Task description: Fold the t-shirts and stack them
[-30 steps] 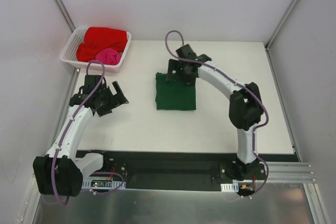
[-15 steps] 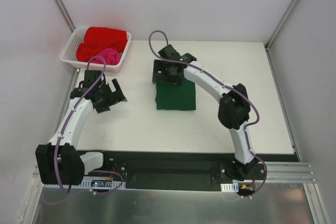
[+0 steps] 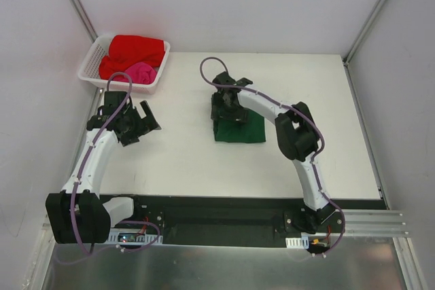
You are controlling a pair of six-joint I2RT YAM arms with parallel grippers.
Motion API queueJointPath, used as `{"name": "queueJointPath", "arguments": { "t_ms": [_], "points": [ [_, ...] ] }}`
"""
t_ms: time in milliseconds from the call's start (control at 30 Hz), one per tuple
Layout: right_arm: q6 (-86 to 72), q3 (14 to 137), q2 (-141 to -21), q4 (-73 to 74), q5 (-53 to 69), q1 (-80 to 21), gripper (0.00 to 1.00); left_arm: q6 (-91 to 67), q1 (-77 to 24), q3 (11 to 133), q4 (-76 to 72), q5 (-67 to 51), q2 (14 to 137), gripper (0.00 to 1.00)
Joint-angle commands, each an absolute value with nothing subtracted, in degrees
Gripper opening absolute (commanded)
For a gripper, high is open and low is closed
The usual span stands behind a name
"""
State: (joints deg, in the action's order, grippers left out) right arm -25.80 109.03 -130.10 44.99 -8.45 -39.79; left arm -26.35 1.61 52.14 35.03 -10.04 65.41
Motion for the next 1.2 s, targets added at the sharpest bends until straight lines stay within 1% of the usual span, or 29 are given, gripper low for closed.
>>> {"name": "queueJointPath", "arguments": {
  "t_ms": [0, 100, 200, 233, 300, 433, 467, 500, 633, 767, 933, 1067, 1167],
  "points": [
    [-20.93, 98.30, -127.19, 46.24, -12.04, -32.27, 0.96, -26.54, 2.29, 52.03, 35.59, -11.34, 64.95, 0.99],
    [-17.85, 92.23, -122.88, 42.28, -11.87, -27.17, 0.96, -27.33, 2.20, 52.91, 35.60, -11.08, 66.27, 0.99],
    [-10.83, 90.79, -120.76, 39.46, -9.85, -22.42, 0.96, -27.60, 2.29, 54.31, 35.51, -11.16, 68.29, 0.99],
    [-7.77, 91.31, -120.67, 39.55, -10.02, -21.28, 0.96, -27.68, 2.29, 54.75, 35.59, -11.16, 68.99, 0.99],
    [-6.51, 91.76, -120.85, 39.73, -10.02, -17.94, 0.96, -27.77, 2.37, 56.33, 35.95, -11.25, 70.75, 0.99],
    [1.73, 93.85, -121.46, 37.61, -3.35, -11.18, 0.97, -27.86, 2.29, 59.84, 36.65, -11.95, 74.17, 0.99],
    [2.28, 95.61, -122.86, 38.84, -3.43, -10.29, 0.96, -27.77, 2.29, 60.38, 36.91, -11.87, 74.70, 0.99],
    [2.63, 97.19, -123.65, 39.98, -3.43, -9.24, 1.00, -27.69, 2.37, 60.99, 37.00, -11.69, 75.14, 0.99],
    [3.43, 101.94, -126.03, 44.11, -5.01, -3.62, 1.00, -27.42, 2.37, 63.98, 37.62, -11.07, 78.04, 0.99],
    [3.52, 102.57, -126.04, 45.09, -6.15, -0.10, 1.00, -27.07, 2.37, 65.21, 38.06, -10.20, 79.28, 0.99],
    [5.61, 97.04, -123.05, 41.67, -4.31, 5.00, 1.00, -26.81, 2.37, 65.04, 37.97, -9.93, 80.24, 0.99],
    [10.19, 96.68, -122.35, 41.75, -6.24, 5.45, 1.00, -26.72, 2.46, 64.95, 38.06, -10.11, 80.77, 0.99],
    [13.86, 95.80, -120.86, 40.70, -3.18, 5.62, 1.00, -26.54, 2.46, 65.56, 37.97, -10.20, 81.21, 0.99]
  ]
}}
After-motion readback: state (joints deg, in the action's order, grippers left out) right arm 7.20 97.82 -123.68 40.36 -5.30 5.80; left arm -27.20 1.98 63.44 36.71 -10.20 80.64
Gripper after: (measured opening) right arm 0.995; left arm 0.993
